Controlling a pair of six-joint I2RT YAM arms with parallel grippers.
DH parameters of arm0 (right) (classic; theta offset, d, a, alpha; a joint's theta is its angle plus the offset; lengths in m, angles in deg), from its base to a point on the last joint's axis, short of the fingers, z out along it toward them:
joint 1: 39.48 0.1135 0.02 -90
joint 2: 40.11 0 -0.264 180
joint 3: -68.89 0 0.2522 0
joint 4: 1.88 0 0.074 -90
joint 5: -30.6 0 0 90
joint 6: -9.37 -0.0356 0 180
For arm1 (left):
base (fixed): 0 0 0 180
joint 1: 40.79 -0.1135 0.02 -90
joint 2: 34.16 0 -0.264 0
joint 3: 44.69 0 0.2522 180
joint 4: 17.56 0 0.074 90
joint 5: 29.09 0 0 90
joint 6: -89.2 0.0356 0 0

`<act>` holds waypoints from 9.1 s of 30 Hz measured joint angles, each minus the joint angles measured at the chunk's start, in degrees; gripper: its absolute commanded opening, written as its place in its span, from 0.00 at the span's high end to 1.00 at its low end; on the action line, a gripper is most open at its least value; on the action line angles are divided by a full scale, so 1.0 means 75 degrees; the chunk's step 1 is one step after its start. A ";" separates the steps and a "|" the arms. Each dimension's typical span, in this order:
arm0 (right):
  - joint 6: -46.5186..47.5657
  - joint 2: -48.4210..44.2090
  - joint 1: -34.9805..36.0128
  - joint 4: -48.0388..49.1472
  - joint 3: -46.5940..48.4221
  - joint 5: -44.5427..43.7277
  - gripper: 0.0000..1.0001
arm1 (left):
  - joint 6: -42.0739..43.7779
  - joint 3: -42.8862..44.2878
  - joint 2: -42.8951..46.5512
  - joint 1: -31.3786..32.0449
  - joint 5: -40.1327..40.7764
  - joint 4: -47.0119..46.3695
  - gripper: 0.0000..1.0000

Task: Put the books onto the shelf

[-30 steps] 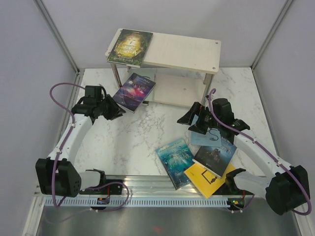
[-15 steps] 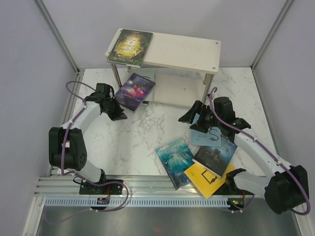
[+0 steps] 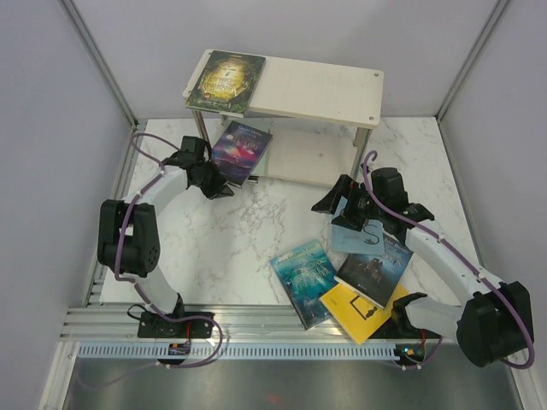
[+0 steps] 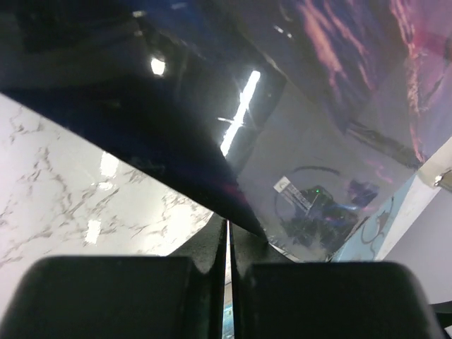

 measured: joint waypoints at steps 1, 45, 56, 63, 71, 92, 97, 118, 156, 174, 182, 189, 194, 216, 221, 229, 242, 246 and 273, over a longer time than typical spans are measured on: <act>0.0020 0.0035 -0.0009 -0.0009 0.0000 -0.0003 0.02 | -0.0090 0.0044 -0.0079 0.0015 -0.0006 -0.0073 0.98; 0.1941 0.1536 0.0551 -0.0254 -0.0498 0.0988 0.02 | -0.0863 -0.5211 0.3276 0.2903 -0.2034 -0.2480 0.00; 0.2646 0.1693 0.1212 -0.0883 -0.0831 -0.0801 0.02 | -0.2247 -0.5756 0.2652 0.4855 -0.1813 -0.4584 0.00; 0.1716 0.1574 0.1961 0.0239 -0.1577 -0.0912 0.02 | -0.3710 -0.6041 0.1577 0.5639 -0.1734 -0.6939 0.00; 0.0020 0.0778 0.2707 0.2859 -0.3042 -0.1370 0.02 | -0.5412 -0.7653 0.0388 0.6067 -0.0959 -1.1817 0.28; -0.0516 -0.0015 0.3331 0.0592 -0.1824 -0.1478 0.02 | -0.3448 -0.7819 0.6930 0.3357 -0.0504 -0.5432 0.98; -0.0487 0.0493 0.3334 0.1186 -0.1303 -0.0673 0.02 | -0.3308 -0.7411 0.6717 0.1454 -0.2127 -0.5386 0.98; 0.1498 0.1282 0.3299 -0.1081 0.1008 0.0140 0.02 | -0.1871 -0.4645 0.4581 0.0708 -0.5228 -0.6324 0.98; 0.0612 -0.1110 0.3121 0.0396 0.0787 0.0670 1.00 | -0.4511 -0.4782 0.4368 0.0871 -0.6983 -1.0185 0.98; 0.0073 -0.0291 0.2404 0.0122 0.2527 0.0583 1.00 | -0.2340 -0.1072 0.4249 0.0259 -0.5007 -0.4316 0.00; -0.0189 0.0114 0.1716 -0.1408 0.3946 0.0440 1.00 | -0.0988 -0.0498 0.5523 -0.1443 -0.4153 -0.1533 0.00; -0.0606 0.2567 0.1545 -0.1588 0.7691 0.0851 1.00 | -0.0178 -0.0050 0.5965 -0.1644 -0.3453 -0.0271 0.00; -0.1769 0.4074 0.1244 -0.0361 0.9533 0.1131 1.00 | -0.0102 -0.0090 0.5939 -0.1644 -0.3334 0.0096 0.00; -0.4788 0.8008 0.1396 0.1964 1.1931 -0.2693 1.00 | -0.0105 -0.0175 0.5756 -0.1644 -0.3552 0.0425 0.00; -0.4765 0.8008 0.1754 0.1935 1.1934 -0.2885 1.00 | -0.0105 -0.0184 0.5791 -0.1644 -0.3599 0.0490 0.00; -0.4704 0.7994 0.1990 0.1652 1.1899 -0.3179 1.00 | -0.0105 -0.0382 0.6006 -0.1644 -0.3605 0.0495 0.00; -0.4465 0.7994 0.2133 0.1227 1.1870 -0.3923 0.59 | -0.0105 -0.0405 0.6018 -0.1644 -0.3605 0.0501 0.00; -0.4357 0.7804 0.2226 0.1440 1.1540 -0.3917 0.43 | -0.0105 -0.0414 0.6018 -0.1644 -0.3602 0.0504 0.00; -0.3421 0.6496 0.1172 -0.0251 1.0724 -0.1979 0.75 | -0.0102 -0.0414 0.5741 -0.1644 -0.3602 0.0603 0.00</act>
